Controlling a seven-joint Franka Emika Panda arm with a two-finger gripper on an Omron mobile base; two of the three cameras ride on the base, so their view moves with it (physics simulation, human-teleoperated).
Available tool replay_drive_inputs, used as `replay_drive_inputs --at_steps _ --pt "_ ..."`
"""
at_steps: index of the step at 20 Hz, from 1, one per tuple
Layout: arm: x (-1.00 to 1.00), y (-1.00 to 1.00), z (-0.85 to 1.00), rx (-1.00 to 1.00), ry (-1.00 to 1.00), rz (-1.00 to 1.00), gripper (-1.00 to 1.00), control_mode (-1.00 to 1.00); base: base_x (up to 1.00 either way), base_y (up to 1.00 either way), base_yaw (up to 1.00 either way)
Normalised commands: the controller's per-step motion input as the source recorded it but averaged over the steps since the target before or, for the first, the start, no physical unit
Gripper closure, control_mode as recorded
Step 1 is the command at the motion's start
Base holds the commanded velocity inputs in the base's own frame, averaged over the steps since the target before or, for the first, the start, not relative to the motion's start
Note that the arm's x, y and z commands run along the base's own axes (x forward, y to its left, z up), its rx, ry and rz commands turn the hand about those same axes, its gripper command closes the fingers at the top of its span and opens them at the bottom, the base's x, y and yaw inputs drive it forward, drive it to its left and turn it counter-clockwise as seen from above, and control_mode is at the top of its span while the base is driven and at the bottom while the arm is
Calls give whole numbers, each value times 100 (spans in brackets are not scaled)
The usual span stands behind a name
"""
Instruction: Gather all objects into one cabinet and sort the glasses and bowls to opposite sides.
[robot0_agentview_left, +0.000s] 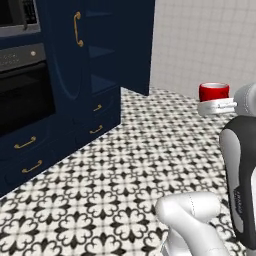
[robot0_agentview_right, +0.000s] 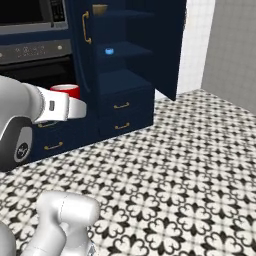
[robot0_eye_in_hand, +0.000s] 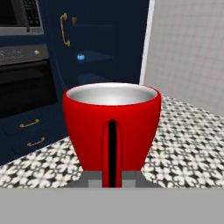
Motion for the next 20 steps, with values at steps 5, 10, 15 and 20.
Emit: replay_drive_inputs --at_steps 5,10,15,20 --pt "0 0 0 0 0 0 100 100 100 -6 12" --pt "0 0 0 0 0 0 100 100 100 -27 13" --pt "0 0 0 0 0 0 100 100 100 -30 12" --pt "0 0 0 0 0 0 100 100 100 -25 29"
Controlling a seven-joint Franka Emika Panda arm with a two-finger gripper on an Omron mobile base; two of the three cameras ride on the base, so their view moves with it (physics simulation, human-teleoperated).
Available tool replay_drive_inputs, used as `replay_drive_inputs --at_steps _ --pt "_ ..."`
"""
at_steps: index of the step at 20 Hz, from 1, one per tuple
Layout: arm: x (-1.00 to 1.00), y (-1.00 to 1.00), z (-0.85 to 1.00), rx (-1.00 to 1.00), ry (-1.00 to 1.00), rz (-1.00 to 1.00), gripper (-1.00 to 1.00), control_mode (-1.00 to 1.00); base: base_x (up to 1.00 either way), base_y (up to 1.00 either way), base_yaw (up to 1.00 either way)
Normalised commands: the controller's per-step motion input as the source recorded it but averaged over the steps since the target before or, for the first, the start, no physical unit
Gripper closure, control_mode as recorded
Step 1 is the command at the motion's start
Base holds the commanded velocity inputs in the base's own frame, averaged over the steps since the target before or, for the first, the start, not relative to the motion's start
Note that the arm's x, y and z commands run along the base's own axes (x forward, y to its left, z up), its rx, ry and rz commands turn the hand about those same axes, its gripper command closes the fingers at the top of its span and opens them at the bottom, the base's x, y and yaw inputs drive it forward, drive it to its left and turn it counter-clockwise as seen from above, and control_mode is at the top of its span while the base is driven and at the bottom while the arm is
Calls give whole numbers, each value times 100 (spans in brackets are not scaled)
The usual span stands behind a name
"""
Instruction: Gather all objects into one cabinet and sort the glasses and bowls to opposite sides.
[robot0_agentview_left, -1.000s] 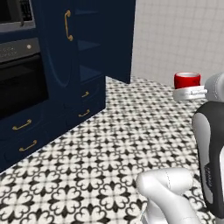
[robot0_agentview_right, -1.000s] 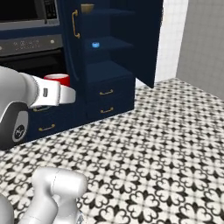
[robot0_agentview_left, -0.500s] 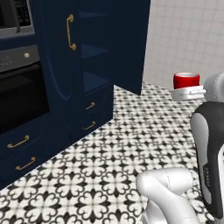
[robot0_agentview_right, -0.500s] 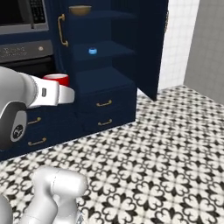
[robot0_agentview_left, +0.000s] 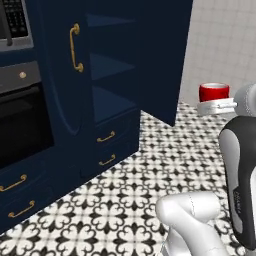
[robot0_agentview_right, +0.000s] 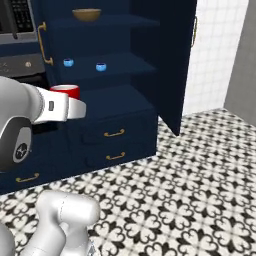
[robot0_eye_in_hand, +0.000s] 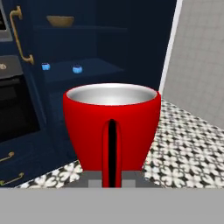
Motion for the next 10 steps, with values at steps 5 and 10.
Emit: replay_drive_inputs --at_steps 5,10 --pt "0 0 0 0 0 0 100 100 99 -30 35" --pt "0 0 0 0 0 0 100 100 94 -36 34"
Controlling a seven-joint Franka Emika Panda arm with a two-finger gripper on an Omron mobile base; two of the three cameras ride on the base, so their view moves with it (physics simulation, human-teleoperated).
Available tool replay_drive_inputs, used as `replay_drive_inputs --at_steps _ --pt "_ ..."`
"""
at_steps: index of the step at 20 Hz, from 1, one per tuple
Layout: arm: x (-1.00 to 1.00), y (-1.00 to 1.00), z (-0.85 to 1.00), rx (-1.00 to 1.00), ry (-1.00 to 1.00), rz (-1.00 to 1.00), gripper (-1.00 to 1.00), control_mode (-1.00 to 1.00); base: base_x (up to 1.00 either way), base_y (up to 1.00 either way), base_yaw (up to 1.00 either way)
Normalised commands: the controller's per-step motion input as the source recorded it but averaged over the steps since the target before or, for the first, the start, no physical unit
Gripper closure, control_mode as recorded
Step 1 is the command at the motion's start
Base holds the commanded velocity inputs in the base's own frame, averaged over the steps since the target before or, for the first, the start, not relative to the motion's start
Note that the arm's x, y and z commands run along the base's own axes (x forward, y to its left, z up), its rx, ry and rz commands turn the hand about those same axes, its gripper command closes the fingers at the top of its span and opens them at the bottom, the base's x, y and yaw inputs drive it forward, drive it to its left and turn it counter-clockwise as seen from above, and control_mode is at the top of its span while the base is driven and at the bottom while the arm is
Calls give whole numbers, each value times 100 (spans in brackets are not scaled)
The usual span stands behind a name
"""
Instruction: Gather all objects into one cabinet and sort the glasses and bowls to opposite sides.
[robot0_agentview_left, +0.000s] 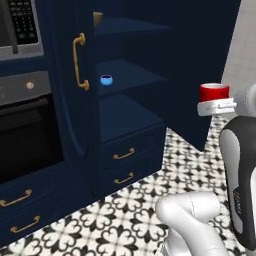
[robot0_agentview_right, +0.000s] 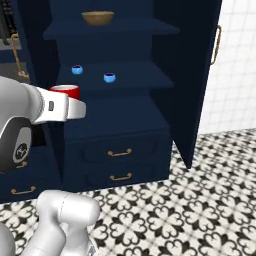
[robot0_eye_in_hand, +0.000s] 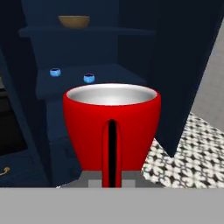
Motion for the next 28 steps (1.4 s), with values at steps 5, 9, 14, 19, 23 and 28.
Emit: replay_drive_inputs --at_steps 5,9,14,19,23,28 --pt "0 0 0 0 0 0 100 100 63 -48 39" --pt "0 0 0 0 0 0 100 100 40 -32 31" --pt "0 0 0 0 0 0 100 100 29 -34 33" --pt "0 0 0 0 0 0 100 100 63 -20 24" --pt "0 0 0 0 0 0 100 100 90 -3 10" --pt "0 0 0 0 0 0 100 100 80 -7 2"
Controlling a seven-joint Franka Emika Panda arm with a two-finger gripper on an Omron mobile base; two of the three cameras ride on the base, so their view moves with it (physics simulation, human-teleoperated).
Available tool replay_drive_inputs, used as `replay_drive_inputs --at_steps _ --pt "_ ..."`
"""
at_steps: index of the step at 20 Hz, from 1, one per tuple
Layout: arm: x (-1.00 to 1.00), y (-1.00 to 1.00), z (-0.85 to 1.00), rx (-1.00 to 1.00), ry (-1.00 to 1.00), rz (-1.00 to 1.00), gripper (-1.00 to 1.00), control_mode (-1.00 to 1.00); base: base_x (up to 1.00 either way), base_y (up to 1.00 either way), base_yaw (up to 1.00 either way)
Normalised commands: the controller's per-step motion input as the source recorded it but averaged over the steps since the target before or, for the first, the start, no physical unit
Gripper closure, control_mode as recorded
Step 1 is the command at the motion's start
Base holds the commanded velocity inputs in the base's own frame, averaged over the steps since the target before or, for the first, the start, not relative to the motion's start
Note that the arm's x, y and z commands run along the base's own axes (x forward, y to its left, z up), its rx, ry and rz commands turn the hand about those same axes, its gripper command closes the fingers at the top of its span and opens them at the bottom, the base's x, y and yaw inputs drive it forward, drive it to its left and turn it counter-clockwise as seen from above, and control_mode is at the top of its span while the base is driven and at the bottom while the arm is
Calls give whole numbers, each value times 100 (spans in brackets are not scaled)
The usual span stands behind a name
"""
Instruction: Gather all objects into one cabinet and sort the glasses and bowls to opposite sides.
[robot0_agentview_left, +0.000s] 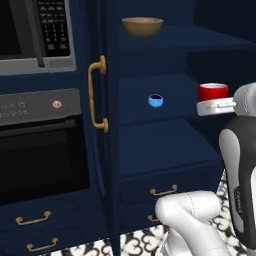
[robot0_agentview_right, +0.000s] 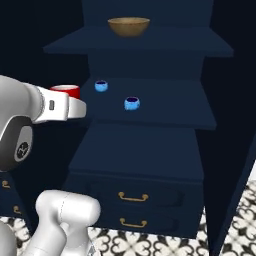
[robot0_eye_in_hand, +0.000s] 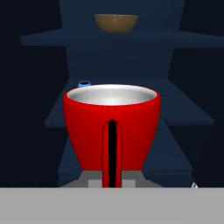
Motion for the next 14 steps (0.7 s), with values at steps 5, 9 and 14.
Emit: replay_drive_inputs --at_steps 5,9,14 --pt "0 0 0 0 0 0 100 100 70 -16 -5" --pt "0 0 0 0 0 0 100 100 70 -7 -8" --pt "0 0 0 0 0 0 100 100 71 -2 -3"
